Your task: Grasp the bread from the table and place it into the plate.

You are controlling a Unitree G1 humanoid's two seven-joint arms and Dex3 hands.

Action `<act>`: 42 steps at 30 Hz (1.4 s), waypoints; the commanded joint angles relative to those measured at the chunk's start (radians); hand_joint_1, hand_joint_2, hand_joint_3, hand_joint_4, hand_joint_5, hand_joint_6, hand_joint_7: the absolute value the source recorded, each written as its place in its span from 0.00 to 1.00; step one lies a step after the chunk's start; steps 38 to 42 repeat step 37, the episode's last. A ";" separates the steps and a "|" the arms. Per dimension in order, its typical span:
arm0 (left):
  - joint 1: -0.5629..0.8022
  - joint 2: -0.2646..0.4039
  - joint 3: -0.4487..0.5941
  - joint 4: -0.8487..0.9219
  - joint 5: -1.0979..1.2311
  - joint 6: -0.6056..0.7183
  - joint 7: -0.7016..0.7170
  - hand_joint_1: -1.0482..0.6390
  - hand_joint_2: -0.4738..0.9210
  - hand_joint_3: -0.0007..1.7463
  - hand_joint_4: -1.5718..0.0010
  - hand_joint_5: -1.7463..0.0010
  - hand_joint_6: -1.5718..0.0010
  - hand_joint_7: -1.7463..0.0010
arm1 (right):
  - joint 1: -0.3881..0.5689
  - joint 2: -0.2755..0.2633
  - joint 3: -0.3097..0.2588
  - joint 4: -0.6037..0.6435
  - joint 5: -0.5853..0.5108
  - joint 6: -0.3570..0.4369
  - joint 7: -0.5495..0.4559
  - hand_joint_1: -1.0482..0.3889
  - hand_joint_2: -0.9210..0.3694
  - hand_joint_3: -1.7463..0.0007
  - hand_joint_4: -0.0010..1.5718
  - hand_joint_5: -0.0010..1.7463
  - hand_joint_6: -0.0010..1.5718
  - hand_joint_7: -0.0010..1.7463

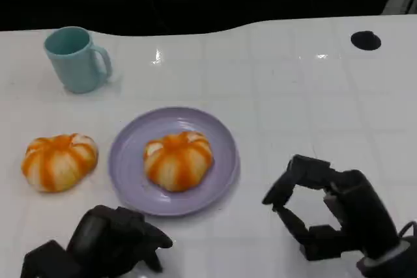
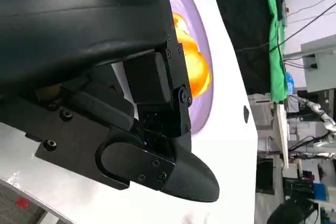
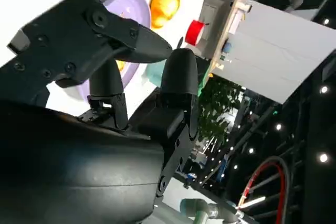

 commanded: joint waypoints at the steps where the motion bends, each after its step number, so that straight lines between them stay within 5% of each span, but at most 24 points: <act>1: 0.007 0.012 -0.001 -0.009 0.009 0.005 0.013 0.00 1.00 0.05 0.16 0.44 0.01 0.84 | 0.049 -0.002 -0.029 -0.025 0.032 -0.014 0.027 0.57 0.44 0.25 0.44 0.97 0.44 0.81; 12: 0.010 0.018 0.003 -0.013 0.001 0.008 0.004 0.00 1.00 0.05 0.16 0.44 0.02 0.84 | 0.110 0.024 -0.087 0.029 0.031 -0.085 0.040 0.54 0.43 0.27 0.42 1.00 0.40 0.87; 42: 0.014 0.028 0.006 -0.011 0.004 -0.007 0.010 0.00 1.00 0.06 0.16 0.43 0.02 0.84 | 0.072 0.039 -0.162 0.176 -0.050 -0.182 0.002 0.53 0.40 0.37 0.44 0.92 0.45 0.76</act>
